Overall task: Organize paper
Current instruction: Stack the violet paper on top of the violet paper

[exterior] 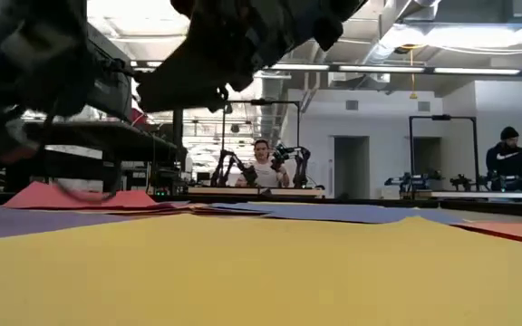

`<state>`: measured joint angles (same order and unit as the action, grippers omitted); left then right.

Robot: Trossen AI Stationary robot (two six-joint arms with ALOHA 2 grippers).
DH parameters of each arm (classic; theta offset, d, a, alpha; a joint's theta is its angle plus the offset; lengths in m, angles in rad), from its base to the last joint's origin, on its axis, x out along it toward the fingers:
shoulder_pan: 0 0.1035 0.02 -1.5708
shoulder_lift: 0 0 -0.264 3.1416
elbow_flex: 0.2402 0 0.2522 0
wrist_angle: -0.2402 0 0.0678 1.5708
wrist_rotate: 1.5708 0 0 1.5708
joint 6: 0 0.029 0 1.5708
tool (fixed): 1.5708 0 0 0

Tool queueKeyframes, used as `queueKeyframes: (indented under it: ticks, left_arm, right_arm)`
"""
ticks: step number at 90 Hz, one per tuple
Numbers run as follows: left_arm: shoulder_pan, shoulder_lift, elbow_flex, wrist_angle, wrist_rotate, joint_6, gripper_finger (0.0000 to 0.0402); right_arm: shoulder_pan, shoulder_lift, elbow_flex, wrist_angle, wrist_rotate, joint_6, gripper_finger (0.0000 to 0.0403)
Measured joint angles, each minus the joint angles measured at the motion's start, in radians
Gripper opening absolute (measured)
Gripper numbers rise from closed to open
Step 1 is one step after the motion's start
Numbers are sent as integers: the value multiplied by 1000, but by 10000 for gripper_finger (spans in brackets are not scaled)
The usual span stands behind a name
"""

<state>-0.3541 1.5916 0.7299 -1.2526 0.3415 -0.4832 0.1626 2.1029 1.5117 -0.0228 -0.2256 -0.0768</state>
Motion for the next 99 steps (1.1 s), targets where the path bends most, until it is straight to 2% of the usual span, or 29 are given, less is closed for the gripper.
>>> queueKeyframes:
  ticks: [12,26,54,81,99]
  left_arm:
    - [-26,37,0,75,23,15,0]
    - [-59,29,-1,135,27,-4,0]
    - [-99,30,-82,174,30,-88,0]
    - [-118,20,-85,278,35,-177,0]
    - [-118,21,-79,302,60,-297,0]
  right_arm:
    - [26,54,2,69,-2,39,146]
    - [65,128,25,-6,-1,81,146]
    - [129,145,104,-33,71,116,146]
    - [107,208,142,-15,149,254,146]
    - [85,272,201,-98,186,260,145]
